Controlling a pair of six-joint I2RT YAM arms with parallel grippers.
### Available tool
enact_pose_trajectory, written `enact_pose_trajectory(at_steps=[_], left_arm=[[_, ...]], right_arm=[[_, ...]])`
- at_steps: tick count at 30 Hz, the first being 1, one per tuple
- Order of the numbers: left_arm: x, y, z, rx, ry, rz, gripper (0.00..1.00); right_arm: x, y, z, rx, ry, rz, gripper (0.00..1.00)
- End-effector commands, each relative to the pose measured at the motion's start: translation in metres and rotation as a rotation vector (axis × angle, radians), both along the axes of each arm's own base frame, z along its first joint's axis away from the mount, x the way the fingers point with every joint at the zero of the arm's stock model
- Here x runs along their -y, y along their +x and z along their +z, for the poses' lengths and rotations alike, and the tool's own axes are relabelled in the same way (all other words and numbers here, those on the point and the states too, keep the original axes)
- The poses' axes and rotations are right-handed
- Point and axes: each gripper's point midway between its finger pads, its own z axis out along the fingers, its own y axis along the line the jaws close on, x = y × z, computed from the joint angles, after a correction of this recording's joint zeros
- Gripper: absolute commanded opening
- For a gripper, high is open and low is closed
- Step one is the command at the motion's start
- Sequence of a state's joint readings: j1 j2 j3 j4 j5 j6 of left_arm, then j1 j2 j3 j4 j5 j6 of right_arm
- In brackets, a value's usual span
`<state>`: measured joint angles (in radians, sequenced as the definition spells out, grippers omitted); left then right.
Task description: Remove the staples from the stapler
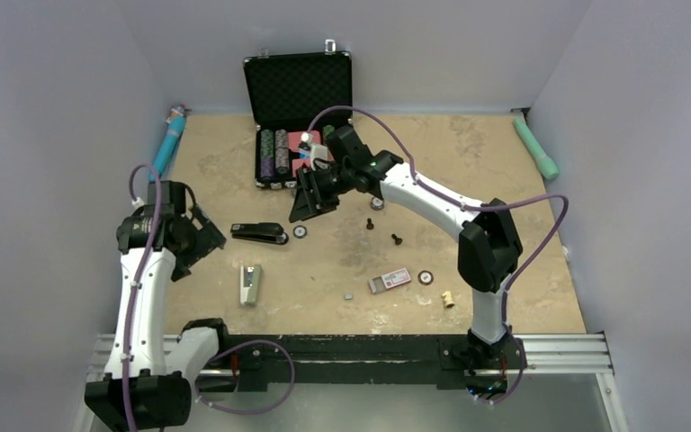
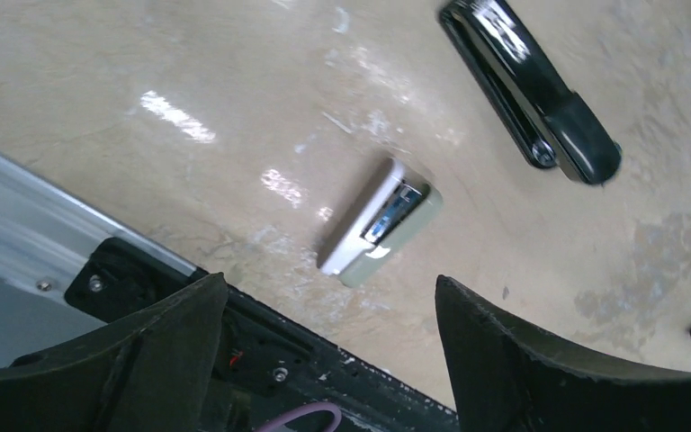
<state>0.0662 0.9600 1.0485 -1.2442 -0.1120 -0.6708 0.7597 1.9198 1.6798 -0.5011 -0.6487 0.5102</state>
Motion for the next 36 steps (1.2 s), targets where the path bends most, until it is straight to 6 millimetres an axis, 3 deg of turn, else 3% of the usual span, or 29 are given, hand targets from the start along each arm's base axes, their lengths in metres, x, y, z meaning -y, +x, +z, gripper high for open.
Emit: enact_pose_trajectory(at_steps=[1, 5, 7, 9, 12, 16, 22, 29, 32, 36], left_arm=[[-0.033, -0.012, -0.006, -0.067, 0.076, 0.163, 0.87], [-0.047, -0.005, -0.015, -0.119, 0.111, 0.252, 0.82], [-0.045, 0.001, -0.021, -0.128, 0.087, 0.255, 0.77], [-0.025, 0.014, -0.026, -0.097, -0.013, 0.159, 0.75], [0.025, 0.035, -0.031, 0.003, -0.182, -0.099, 0.84], [0.063, 0.021, -0.051, -0.083, -0.161, -0.262, 0.86], [0.075, 0.005, -0.092, -0.175, -0.171, -0.233, 0.87], [0.081, -0.003, -0.114, -0.282, -0.053, -0.239, 0.90], [0.071, -0.002, -0.114, -0.287, 0.010, -0.215, 0.89], [0.067, 0.009, -0.098, -0.211, 0.035, -0.215, 0.86]], right_arm=[[-0.011, -0.010, 0.019, 0.013, 0.049, 0.054, 0.50], [-0.003, -0.019, 0.011, -0.011, 0.035, 0.058, 0.50], [0.003, -0.024, 0.006, -0.016, 0.013, 0.057, 0.50], [0.012, -0.029, 0.000, -0.019, -0.012, 0.051, 0.50], [0.020, -0.035, -0.009, -0.026, -0.043, 0.044, 0.50], [0.025, -0.037, -0.018, -0.039, -0.064, 0.039, 0.50], [0.024, -0.033, -0.010, -0.016, -0.066, 0.031, 0.51], [0.032, -0.040, -0.013, -0.017, -0.067, 0.021, 0.51], [0.034, -0.043, -0.013, -0.019, -0.063, 0.019, 0.51], [0.037, -0.044, -0.012, -0.008, -0.071, 0.023, 0.51]])
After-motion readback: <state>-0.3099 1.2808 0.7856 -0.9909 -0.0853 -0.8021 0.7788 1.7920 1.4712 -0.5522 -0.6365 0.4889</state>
